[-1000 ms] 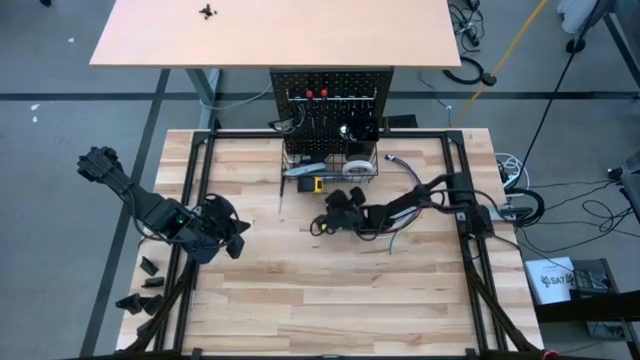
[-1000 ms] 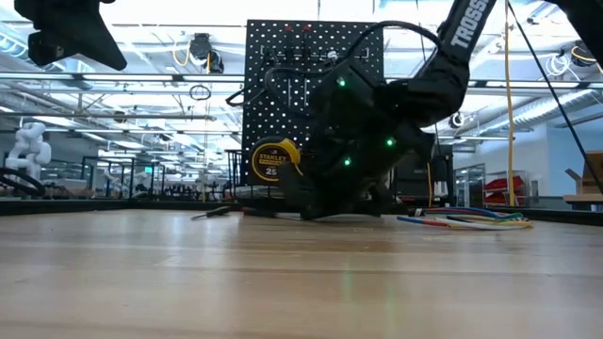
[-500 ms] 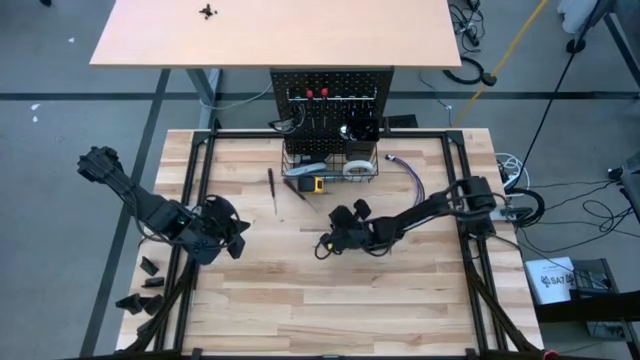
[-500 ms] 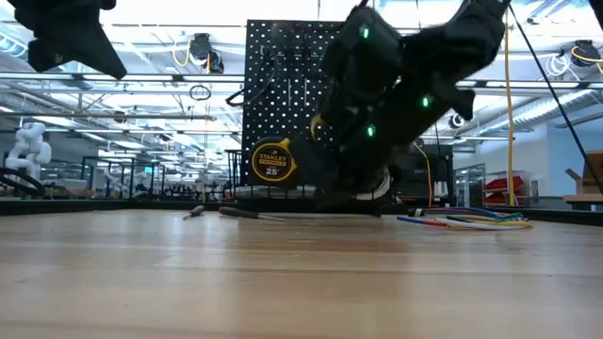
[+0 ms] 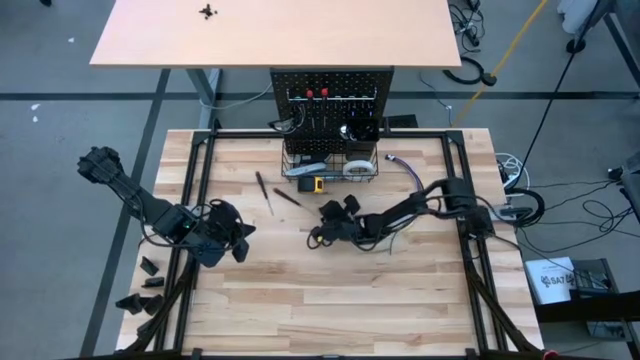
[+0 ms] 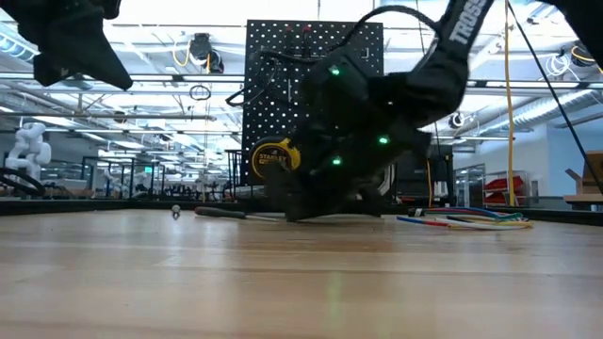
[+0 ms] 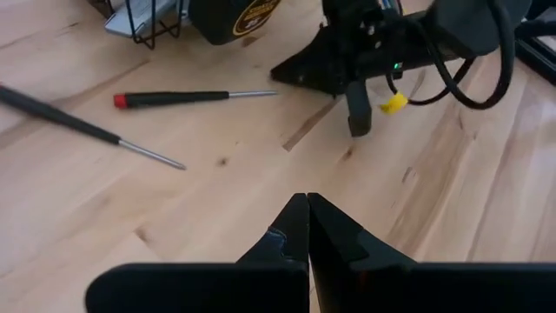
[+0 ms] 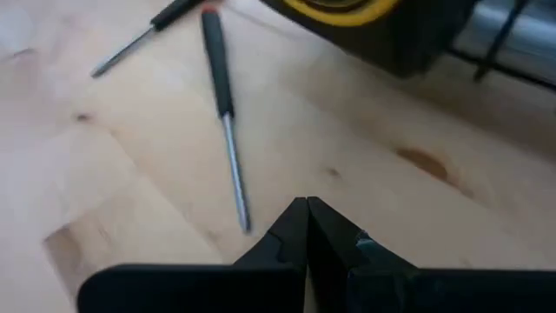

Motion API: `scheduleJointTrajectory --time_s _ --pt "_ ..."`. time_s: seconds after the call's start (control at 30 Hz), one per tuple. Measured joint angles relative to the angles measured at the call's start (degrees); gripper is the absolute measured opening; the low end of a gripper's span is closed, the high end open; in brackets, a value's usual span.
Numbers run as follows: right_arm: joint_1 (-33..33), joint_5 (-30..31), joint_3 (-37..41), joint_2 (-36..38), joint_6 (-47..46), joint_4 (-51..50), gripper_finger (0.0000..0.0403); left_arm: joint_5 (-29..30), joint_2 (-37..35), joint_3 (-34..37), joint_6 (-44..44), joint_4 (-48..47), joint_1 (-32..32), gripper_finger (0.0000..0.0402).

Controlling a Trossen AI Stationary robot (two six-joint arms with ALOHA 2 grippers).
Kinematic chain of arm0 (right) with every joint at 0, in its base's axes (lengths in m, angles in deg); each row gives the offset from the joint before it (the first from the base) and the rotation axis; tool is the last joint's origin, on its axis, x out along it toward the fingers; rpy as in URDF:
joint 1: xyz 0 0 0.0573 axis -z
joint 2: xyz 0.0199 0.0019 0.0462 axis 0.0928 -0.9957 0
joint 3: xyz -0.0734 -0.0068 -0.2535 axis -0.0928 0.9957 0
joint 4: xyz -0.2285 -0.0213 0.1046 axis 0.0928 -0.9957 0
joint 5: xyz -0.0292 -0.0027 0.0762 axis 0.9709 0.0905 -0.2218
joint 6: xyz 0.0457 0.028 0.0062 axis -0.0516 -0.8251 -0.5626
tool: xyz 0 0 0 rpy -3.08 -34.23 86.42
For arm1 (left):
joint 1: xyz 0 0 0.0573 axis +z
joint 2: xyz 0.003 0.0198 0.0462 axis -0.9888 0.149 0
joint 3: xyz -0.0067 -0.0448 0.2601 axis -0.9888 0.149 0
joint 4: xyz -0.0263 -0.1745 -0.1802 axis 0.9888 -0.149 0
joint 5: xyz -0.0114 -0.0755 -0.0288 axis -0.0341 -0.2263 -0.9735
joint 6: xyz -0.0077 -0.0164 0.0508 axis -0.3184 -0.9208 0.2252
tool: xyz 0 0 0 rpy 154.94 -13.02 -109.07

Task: Hang tools onto peg board
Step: Hang the screwdriver on the pegboard

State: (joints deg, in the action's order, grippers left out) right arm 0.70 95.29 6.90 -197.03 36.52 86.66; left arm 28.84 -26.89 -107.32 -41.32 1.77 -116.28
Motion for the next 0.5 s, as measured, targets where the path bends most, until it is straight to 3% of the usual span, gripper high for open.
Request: scheduleJointTrajectory --time_s 0.17,0.3,0.5 --pt "-1.24 -5.15 -6.41 -3.88 3.66 0.25 0.0 0.02 0.0 0.04 0.59 -0.03 0.0 0.0" --pt "-5.02 -11.16 -8.83 -2.97 7.11 -2.47 0.0 0.03 0.0 0.04 0.61 -0.05 -0.04 0.0" --pt "-7.78 -6.76 -9.1 6.17 16.4 -8.29 0.0 0.12 0.0 0.07 3.27 1.68 -0.04 0.0"
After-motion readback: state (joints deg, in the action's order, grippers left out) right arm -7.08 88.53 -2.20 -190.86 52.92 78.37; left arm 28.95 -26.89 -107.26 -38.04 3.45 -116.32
